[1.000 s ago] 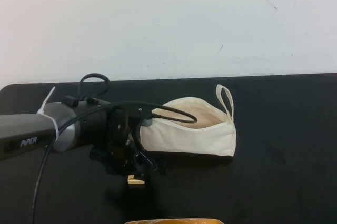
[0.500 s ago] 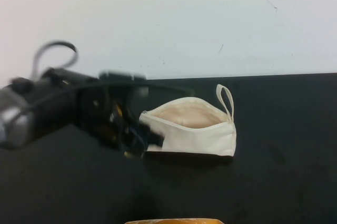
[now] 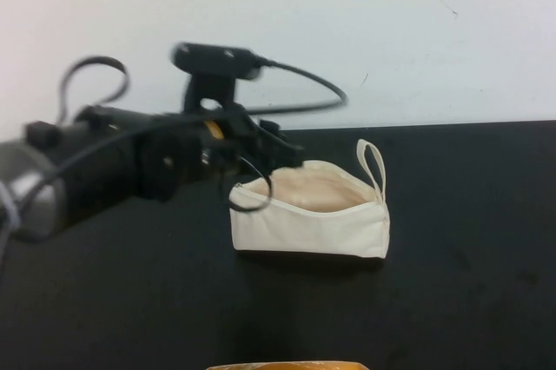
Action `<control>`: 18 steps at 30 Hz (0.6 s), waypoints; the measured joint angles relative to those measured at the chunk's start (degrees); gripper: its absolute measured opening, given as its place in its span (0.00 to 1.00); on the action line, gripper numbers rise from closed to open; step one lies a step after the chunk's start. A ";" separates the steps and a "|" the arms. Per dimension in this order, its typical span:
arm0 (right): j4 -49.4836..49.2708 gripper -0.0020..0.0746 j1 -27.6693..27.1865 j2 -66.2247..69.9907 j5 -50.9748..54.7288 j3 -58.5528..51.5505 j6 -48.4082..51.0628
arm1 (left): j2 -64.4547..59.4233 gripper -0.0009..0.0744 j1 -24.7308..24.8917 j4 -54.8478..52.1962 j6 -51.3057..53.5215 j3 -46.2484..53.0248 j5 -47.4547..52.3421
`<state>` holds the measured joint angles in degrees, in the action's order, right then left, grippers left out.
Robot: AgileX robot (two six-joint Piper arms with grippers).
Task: Put eraser into pencil case
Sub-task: Place the eraser on the pencil case
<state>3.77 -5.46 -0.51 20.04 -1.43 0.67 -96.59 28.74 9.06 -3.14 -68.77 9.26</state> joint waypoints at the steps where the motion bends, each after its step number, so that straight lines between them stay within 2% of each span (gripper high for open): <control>1: 0.00 0.03 0.00 0.00 0.00 0.00 0.00 | -0.82 0.40 0.65 0.00 0.86 0.00 -0.81; 5: 0.00 0.03 0.00 0.00 0.00 0.00 0.00 | -4.13 0.40 2.93 0.00 2.68 -0.51 -2.53; 11: 0.00 0.03 0.00 0.00 0.00 0.00 0.00 | -8.32 0.40 3.34 0.12 3.14 -4.38 1.07; 16: 0.00 0.03 0.00 0.00 0.00 0.00 0.00 | -9.00 0.54 3.34 0.01 3.14 -6.89 3.01; 18: 0.00 0.03 0.00 0.00 0.00 0.00 0.00 | -8.72 0.55 3.34 -1.51 3.44 -8.13 5.05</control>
<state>3.77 -5.46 -0.51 20.04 -1.43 0.67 -105.32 32.08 7.55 0.30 -76.90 14.31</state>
